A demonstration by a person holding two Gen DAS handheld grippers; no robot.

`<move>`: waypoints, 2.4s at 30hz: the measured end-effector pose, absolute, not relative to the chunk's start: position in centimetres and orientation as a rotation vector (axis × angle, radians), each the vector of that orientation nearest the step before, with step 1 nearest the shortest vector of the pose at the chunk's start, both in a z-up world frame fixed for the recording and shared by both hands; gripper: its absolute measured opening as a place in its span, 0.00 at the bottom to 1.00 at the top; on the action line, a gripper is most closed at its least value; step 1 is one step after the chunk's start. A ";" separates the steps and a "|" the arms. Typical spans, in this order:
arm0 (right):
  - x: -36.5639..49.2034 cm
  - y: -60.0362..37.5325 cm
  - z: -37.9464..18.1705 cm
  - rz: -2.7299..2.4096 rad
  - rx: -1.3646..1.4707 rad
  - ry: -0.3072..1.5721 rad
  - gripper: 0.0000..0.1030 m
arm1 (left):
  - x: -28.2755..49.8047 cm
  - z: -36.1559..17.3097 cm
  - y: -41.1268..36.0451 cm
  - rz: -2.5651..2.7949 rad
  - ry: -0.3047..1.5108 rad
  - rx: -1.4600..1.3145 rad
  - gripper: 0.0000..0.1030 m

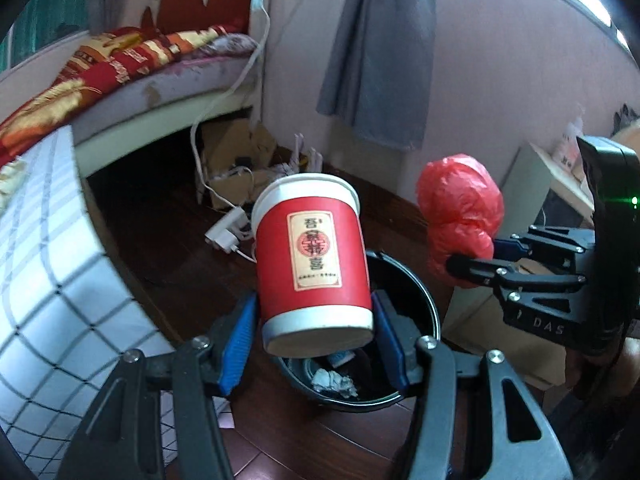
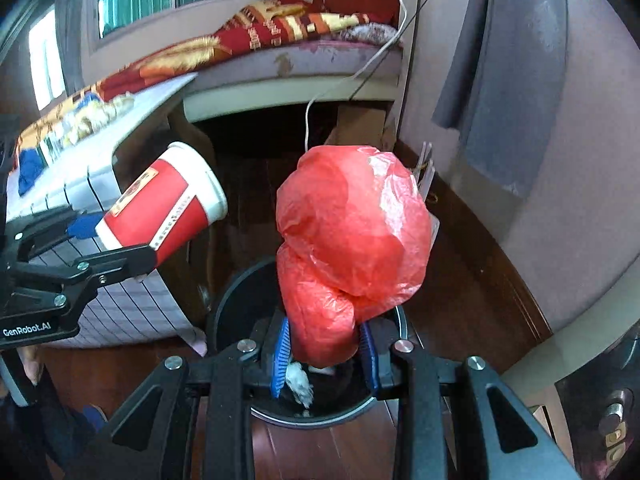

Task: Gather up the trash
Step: 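Carry red cup and red bag over the bin and open both tools, then grasp the blue cloth with the left tool while the right tool grasps the beige cloth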

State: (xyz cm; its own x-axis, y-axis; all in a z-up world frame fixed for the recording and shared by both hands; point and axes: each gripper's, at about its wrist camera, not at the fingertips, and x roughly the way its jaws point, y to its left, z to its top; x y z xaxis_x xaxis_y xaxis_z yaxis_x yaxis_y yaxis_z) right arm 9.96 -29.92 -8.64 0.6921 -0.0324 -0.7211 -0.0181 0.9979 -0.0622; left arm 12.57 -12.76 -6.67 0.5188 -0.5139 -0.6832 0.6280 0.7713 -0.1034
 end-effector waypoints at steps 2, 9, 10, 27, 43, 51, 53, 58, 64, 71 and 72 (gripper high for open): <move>10.2 -30.4 -9.8 -0.006 -0.070 0.829 0.31 | 12.9 -7.4 -13.4 -0.705 0.790 0.164 0.56; 12.0 -31.4 -13.9 0.039 -0.080 0.933 0.33 | 14.6 -10.4 -15.8 -0.770 0.887 0.201 0.59; 12.5 -31.5 -14.6 0.034 -0.096 0.952 0.50 | 15.0 -10.9 -16.0 -0.749 0.906 0.222 0.63; 15.0 -31.8 -15.4 -0.114 -0.121 0.981 1.00 | 15.6 -10.3 -12.4 -0.483 0.833 0.238 1.00; 13.1 -28.5 -12.3 -0.066 -0.160 0.903 1.00 | 13.6 -7.4 -9.3 -0.408 0.786 0.195 1.00; 12.1 -25.9 -9.0 -0.028 -0.177 0.825 1.00 | 12.4 -5.5 -6.1 -0.341 0.747 0.160 1.00; 11.9 -25.2 -8.2 -0.015 -0.178 0.799 1.00 | 12.2 -5.2 -5.4 -0.319 0.739 0.154 1.00; 12.1 -22.7 -6.5 0.026 -0.198 0.748 1.00 | 11.6 -3.8 -2.4 -0.253 0.705 0.121 1.00; 13.0 -19.0 -4.7 0.086 -0.217 0.683 1.00 | 11.0 -2.3 1.4 -0.179 0.666 0.075 1.00; 14.2 -14.0 -3.2 0.174 -0.220 0.618 1.00 | 10.3 -1.4 7.0 -0.083 0.631 -0.006 1.00; 14.4 -13.4 -3.0 0.191 -0.211 0.604 1.00 | 10.3 -1.4 7.9 -0.065 0.628 -0.012 1.00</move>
